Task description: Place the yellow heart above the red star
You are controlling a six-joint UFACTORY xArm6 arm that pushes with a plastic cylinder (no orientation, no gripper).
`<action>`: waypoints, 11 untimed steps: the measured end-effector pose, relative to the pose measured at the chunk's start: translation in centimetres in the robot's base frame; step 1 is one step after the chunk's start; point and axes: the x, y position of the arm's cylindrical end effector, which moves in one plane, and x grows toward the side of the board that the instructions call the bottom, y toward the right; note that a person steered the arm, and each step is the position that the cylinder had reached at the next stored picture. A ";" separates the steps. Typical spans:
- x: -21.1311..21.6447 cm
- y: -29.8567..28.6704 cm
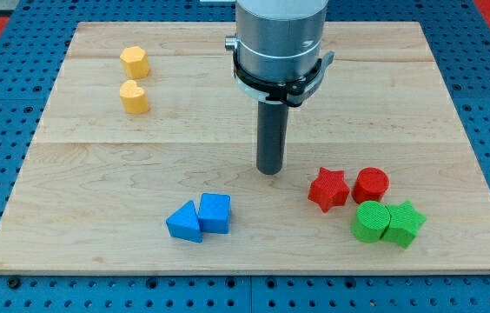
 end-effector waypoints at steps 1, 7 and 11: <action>-0.1 0.0; -11.3 -23.4; -17.6 3.9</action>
